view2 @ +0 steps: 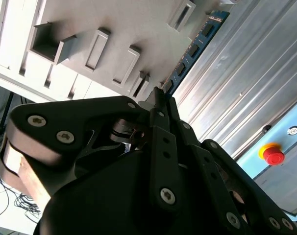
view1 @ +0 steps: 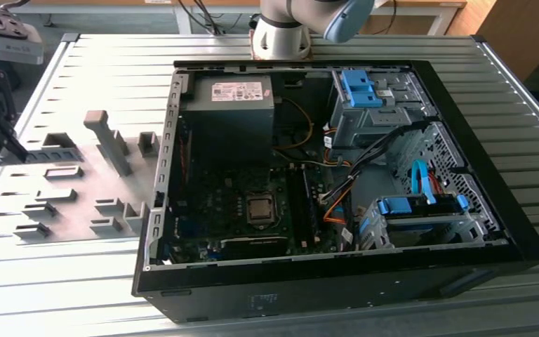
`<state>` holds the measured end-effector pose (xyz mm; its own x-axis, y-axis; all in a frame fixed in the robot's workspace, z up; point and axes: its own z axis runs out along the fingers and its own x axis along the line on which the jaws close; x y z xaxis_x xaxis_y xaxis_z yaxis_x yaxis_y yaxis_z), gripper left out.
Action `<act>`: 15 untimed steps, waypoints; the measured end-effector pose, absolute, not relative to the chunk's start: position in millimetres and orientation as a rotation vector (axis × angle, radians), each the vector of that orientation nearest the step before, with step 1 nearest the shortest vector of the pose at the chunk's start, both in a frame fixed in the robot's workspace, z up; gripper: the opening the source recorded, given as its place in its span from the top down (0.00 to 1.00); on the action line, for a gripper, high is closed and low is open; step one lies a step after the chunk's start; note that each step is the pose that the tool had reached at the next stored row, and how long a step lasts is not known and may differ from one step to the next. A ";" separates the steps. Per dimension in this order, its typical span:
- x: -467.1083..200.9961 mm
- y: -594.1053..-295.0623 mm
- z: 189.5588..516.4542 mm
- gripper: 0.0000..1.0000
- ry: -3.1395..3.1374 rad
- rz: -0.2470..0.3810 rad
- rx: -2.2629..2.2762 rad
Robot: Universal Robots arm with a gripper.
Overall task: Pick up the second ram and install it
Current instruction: 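Pick up the second ram and move it above second insertion slot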
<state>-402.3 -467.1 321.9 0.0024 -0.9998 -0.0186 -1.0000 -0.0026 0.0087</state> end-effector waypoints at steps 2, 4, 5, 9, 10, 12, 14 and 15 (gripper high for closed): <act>-402.3 -467.1 323.0 0.86 2.214 0.030 -2.219; -402.3 -467.1 324.2 0.86 2.214 0.030 -2.219; -402.3 -467.1 324.5 0.86 2.214 0.030 -2.219; -402.3 -467.1 325.2 0.86 2.214 0.030 -2.219; -402.3 -467.1 325.3 0.86 2.214 0.030 -2.219; -402.3 -467.1 326.1 0.86 2.214 0.030 -2.219; -402.3 -467.1 327.6 0.86 2.214 0.030 -2.219; -402.3 -467.1 328.4 0.86 2.214 0.030 -2.219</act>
